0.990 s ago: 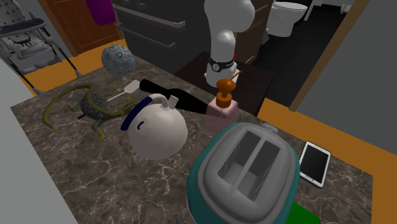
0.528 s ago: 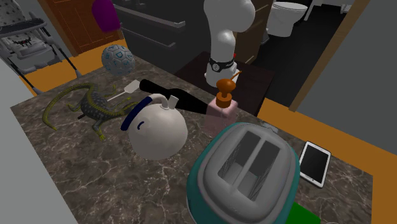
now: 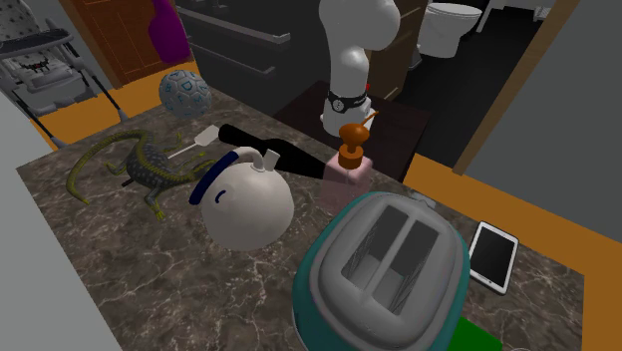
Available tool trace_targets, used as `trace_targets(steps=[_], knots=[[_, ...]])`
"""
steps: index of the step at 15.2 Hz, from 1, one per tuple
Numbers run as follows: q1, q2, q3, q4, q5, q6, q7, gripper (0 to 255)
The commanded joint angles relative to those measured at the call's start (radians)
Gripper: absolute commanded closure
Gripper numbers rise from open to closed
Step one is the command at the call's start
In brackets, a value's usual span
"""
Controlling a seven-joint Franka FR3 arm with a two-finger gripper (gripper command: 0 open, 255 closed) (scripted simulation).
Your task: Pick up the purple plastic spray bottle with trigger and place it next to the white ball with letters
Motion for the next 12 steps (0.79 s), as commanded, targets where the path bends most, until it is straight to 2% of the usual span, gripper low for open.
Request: trace_targets(steps=[1, 12], knots=[[0.004, -0.006, 0.001, -0.032, -0.004, 0.028, 0.003, 255], [0.006, 0.005, 0.005, -0.170, 0.006, 0.174, -0.003, 255]])
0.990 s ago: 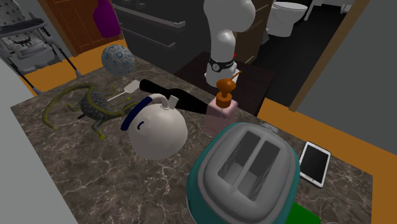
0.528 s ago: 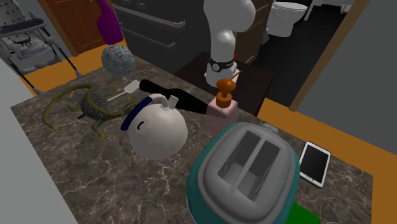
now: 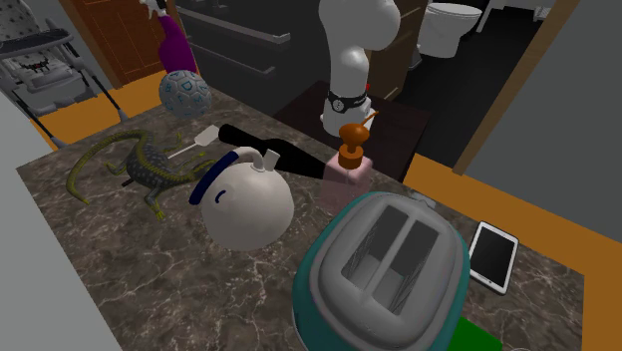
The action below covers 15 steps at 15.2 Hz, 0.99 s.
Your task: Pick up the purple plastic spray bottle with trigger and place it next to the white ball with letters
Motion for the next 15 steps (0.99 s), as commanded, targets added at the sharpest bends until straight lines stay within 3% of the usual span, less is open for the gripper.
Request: trace_targets(steps=[1, 9, 15], knots=[[-0.001, 0.006, 0.001, -0.023, 0.005, 0.028, -0.003, 255], [-0.008, 0.039, 0.006, -0.102, 0.035, 0.129, -0.022, 255], [-0.008, 0.039, 0.006, -0.102, 0.035, 0.129, -0.022, 255]])
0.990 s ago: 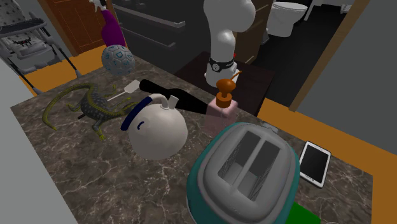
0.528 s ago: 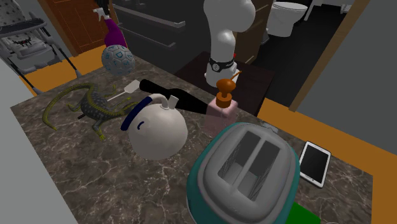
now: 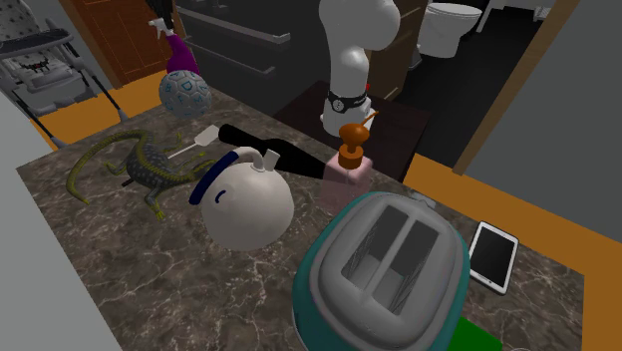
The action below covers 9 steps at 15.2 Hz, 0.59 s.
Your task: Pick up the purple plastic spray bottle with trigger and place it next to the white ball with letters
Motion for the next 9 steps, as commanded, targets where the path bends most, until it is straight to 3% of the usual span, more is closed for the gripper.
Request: trace_targets(steps=[1, 2, 3, 9], knots=[[0.000, 0.000, 0.000, 0.000, 0.000, 0.000, 0.000, 255], [0.000, 0.000, 0.000, 0.000, 0.000, 0.000, 0.000, 255], [0.000, 0.000, 0.000, 0.000, 0.000, 0.000, 0.000, 0], [0.003, -0.012, -0.002, 0.023, -0.011, -0.031, 0.007, 0]])
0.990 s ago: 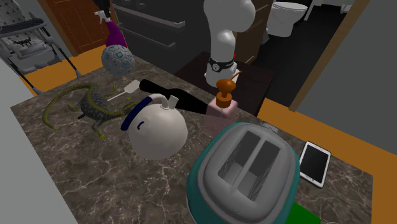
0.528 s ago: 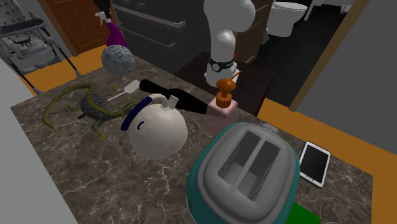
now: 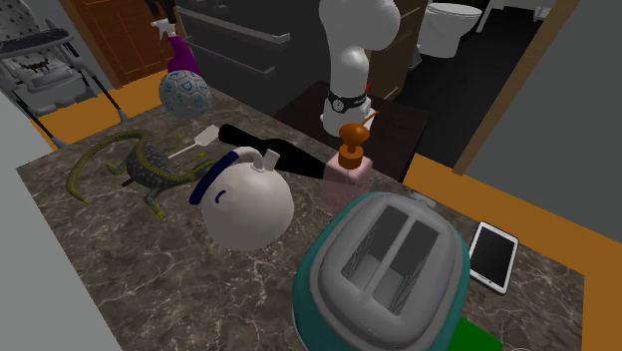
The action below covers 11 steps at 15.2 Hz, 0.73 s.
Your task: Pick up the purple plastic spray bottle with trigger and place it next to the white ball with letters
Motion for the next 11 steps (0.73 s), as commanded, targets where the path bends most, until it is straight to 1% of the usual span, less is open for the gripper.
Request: trace_targets(steps=[1, 3, 11], knots=[[0.005, -0.020, -0.003, 0.033, -0.017, -0.047, 0.011, 0], [0.008, -0.034, -0.005, 0.081, -0.030, -0.104, 0.020, 0], [0.008, -0.034, -0.005, 0.081, -0.030, -0.104, 0.020, 0]])
